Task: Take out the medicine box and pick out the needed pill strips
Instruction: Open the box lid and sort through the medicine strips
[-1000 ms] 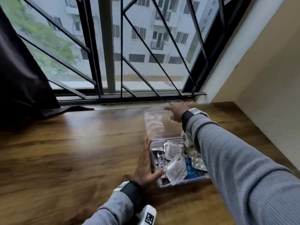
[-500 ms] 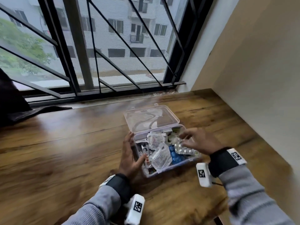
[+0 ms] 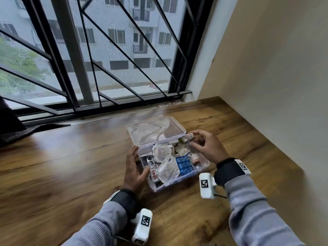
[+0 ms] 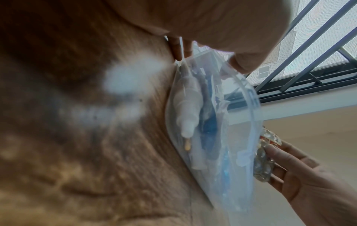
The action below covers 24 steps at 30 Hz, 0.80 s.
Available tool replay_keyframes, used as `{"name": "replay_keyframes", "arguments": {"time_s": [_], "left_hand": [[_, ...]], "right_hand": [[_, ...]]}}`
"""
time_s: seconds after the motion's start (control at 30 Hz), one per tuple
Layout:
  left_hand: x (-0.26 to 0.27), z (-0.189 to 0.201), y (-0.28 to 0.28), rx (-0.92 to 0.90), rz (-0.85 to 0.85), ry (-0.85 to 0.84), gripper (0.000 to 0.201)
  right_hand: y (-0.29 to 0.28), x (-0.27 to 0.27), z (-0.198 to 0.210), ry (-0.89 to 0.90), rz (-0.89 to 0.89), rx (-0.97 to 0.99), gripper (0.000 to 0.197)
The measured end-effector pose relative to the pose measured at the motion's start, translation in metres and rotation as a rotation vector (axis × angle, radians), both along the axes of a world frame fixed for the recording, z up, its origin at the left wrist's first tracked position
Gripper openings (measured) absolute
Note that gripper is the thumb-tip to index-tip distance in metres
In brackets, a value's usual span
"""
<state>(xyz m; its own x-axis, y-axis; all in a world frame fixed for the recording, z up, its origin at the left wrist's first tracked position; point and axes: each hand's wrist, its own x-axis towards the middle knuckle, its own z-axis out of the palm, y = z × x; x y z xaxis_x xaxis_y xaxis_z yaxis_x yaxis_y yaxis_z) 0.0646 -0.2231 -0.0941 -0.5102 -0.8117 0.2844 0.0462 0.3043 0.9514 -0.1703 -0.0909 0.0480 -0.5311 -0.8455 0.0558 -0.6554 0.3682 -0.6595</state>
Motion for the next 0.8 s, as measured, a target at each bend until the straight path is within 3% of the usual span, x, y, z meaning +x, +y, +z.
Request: {"name": "replay_keyframes", "arguments": {"time_s": [0.07, 0.17, 0.23, 0.33, 0.5, 0.67, 0.8], "left_hand": [[0.0, 0.001, 0.0, 0.006, -0.001, 0.013, 0.079], [0.0, 0.003, 0.002, 0.025, -0.007, 0.022, 0.079], [0.0, 0.003, 0.002, 0.037, -0.005, 0.023, 0.081], [-0.001, 0.0, 0.001, 0.035, 0.005, 0.017, 0.082], [-0.001, -0.002, 0.001, 0.024, 0.006, 0.034, 0.082], [-0.001, 0.0, 0.002, 0.033, 0.0, 0.045, 0.078], [0.0, 0.001, 0.001, 0.022, -0.017, 0.037, 0.075]], "right_hand": [[-0.009, -0.004, -0.005, -0.044, 0.01, 0.058, 0.034], [-0.016, -0.005, -0.015, 0.257, -0.062, 0.125, 0.025], [-0.013, -0.002, -0.015, 0.331, -0.108, 0.084, 0.022], [-0.005, 0.011, -0.01, 0.233, -0.093, 0.027, 0.019], [-0.006, 0.047, -0.02, 0.149, -0.027, 0.157, 0.017], [-0.026, 0.081, -0.044, 0.196, -0.044, 0.218, 0.06], [-0.031, 0.087, -0.046, 0.168, -0.11, 0.182, 0.059]]}}
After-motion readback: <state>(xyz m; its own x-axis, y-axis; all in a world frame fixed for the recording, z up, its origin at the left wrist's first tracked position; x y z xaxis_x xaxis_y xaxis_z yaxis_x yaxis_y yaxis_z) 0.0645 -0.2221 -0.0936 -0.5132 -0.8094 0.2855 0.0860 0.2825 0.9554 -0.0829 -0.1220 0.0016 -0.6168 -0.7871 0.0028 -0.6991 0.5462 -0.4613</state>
